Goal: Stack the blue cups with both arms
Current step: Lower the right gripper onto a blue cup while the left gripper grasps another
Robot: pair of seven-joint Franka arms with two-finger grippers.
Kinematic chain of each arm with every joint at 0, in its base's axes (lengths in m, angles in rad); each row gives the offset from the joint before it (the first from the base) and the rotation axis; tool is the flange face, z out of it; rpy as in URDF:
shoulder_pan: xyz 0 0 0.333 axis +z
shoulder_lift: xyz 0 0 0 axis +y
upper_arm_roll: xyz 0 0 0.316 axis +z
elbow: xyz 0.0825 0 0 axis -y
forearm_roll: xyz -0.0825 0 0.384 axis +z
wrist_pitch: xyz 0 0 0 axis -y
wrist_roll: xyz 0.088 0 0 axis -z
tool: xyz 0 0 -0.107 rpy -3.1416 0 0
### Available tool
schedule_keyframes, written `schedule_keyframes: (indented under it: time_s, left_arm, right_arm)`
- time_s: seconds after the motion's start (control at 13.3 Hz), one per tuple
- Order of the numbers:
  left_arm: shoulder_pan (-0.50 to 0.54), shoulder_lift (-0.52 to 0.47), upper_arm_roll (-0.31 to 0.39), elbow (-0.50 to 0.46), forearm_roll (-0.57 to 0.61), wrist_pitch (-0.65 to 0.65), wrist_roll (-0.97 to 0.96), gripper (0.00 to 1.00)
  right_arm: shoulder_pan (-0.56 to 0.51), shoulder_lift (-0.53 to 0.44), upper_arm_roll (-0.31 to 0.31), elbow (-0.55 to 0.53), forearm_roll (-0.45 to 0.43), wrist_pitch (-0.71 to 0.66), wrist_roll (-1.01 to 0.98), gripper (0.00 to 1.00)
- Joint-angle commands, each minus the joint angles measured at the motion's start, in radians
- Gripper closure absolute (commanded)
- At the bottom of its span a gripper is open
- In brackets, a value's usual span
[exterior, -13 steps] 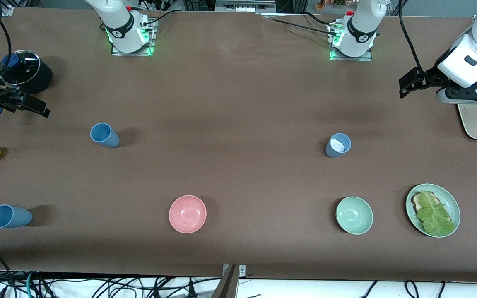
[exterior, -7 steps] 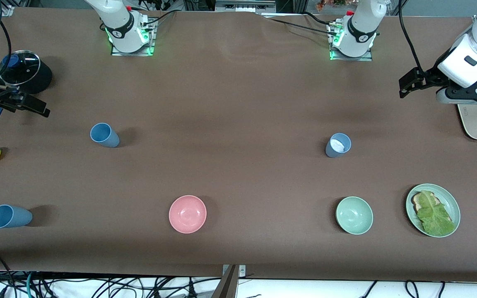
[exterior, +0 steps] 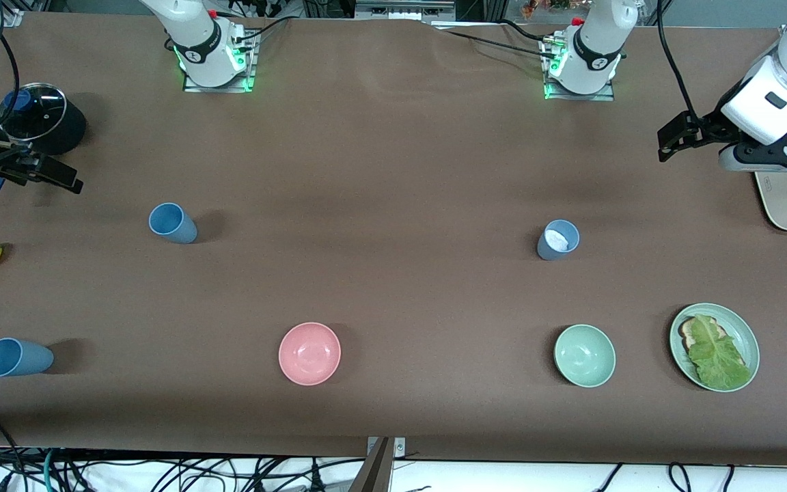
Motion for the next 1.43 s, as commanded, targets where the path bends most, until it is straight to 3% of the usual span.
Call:
schedule_keyframes:
  time_s: [0.0,0.3,0.68,0.9,1.05,1.2,1.35]
  left_arm:
    - [-0.007,0.023,-0.026,0.031,-0.012,-0.020,0.010,0.00]
    - [0.002,0.103,-0.030,0.031,-0.010,-0.020,0.013,0.00]
    - [0.009,0.235,-0.028,0.014,0.003,0.048,0.013,0.00]
    - [-0.007,0.256,-0.030,-0.044,0.011,0.119,0.013,0.00]
    - [-0.007,0.259,-0.030,-0.154,0.011,0.278,0.021,0.00]
    - [-0.008,0.292,-0.031,-0.275,0.043,0.477,0.012,0.00]
    - [-0.013,0.296,-0.031,-0.310,0.054,0.529,0.010,0.00]
  right_arm:
    - [-0.006,0.082,0.006,0.008,-0.011,-0.013,-0.010,0.00]
    - [-0.039,0.153,0.001,-0.019,-0.017,0.010,-0.008,0.00]
    - [-0.039,0.092,-0.012,-0.374,-0.020,0.390,-0.024,0.00]
    - [-0.039,0.082,-0.026,-0.493,-0.020,0.551,-0.091,0.00]
    - [-0.039,0.081,-0.026,-0.588,-0.022,0.692,-0.094,0.00]
    - [-0.039,0.081,-0.028,-0.610,-0.022,0.706,-0.096,0.00]
    - [-0.039,0.082,-0.026,-0.619,-0.022,0.703,-0.099,0.00]
